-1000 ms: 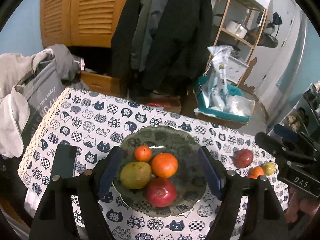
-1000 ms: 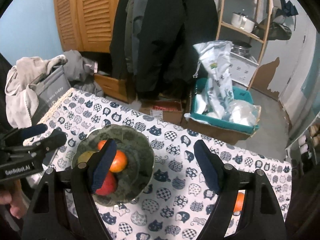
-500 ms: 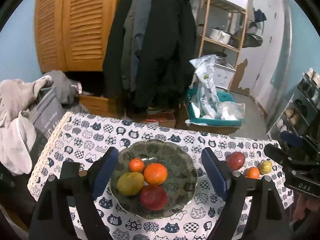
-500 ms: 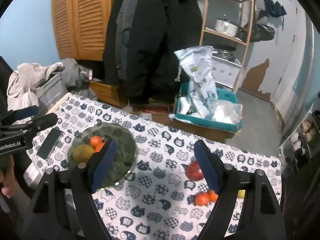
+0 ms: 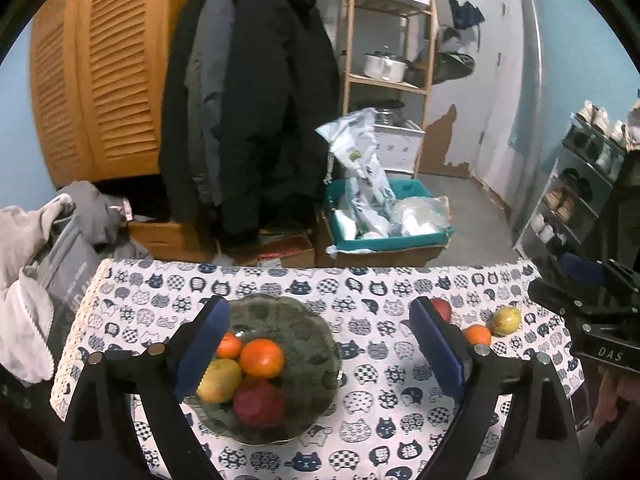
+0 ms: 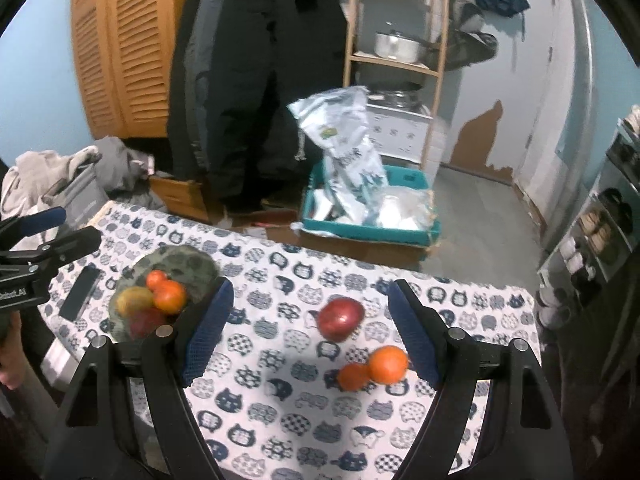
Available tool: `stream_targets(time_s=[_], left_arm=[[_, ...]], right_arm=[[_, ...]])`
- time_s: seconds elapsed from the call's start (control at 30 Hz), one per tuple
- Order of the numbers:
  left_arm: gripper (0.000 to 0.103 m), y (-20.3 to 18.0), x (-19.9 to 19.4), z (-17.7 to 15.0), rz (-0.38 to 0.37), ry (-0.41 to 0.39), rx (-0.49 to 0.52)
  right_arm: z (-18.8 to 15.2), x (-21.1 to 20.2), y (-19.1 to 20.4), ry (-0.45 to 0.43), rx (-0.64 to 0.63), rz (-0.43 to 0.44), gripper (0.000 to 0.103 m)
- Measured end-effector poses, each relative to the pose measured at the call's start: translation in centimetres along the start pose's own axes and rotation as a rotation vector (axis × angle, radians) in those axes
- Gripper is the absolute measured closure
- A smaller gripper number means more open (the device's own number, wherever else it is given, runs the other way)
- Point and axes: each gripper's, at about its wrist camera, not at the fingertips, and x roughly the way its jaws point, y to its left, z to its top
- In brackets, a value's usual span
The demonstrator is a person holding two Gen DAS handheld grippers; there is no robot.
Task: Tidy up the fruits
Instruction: 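Lift both tools out of the bowl and move them over the remaining fruit, then lower both open tools toward the oranges on the cloth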
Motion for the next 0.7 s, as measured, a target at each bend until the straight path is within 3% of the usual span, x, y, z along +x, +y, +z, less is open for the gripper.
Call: stream_targets(time_s=[0.47, 0.7], left_arm=[[0.01, -5.7, 2.4, 0.3, -0.047, 0.039, 0.088], [0.01, -8.0, 5.5, -0.4, -0.081, 0.101, 0.111]], right_arm=[[-1.9, 0.5, -5.6, 0.033, 0.095, -0.054, 0.023], [-3.3, 3.2, -7.4, 0.085, 0.137, -0.073, 0.023]])
